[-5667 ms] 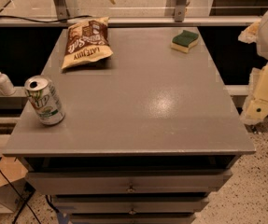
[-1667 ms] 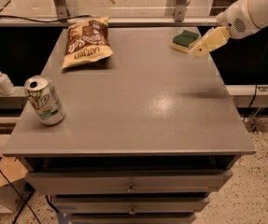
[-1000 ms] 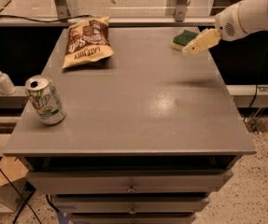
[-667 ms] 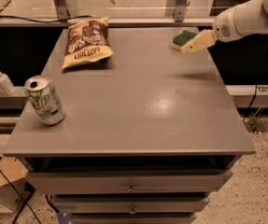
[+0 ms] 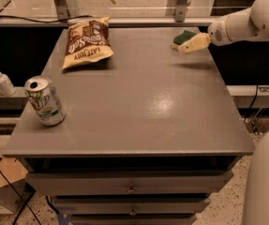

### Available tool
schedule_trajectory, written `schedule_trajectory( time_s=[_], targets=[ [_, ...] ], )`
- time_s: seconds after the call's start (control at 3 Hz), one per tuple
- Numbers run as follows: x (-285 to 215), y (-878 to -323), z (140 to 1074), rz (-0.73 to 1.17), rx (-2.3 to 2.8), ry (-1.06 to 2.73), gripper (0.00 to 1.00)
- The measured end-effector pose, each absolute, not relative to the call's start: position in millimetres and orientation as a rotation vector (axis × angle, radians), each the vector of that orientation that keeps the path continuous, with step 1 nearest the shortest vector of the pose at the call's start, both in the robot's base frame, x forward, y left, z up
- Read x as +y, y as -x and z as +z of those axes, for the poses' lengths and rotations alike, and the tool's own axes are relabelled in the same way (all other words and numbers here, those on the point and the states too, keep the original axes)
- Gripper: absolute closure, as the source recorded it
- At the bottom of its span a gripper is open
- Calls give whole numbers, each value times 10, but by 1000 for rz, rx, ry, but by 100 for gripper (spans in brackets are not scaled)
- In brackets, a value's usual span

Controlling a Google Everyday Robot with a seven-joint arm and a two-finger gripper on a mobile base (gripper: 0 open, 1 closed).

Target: Move sponge near 7up can

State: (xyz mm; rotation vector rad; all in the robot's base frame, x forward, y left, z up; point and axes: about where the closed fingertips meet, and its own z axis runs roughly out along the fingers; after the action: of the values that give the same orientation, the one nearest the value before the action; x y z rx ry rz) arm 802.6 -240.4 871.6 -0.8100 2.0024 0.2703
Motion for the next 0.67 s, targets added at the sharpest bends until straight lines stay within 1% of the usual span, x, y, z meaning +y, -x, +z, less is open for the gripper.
schedule_trajectory(
  time_s=[0.67],
  targets=[
    [-2451, -8440, 8459, 280, 2004, 755, 0]
  ],
)
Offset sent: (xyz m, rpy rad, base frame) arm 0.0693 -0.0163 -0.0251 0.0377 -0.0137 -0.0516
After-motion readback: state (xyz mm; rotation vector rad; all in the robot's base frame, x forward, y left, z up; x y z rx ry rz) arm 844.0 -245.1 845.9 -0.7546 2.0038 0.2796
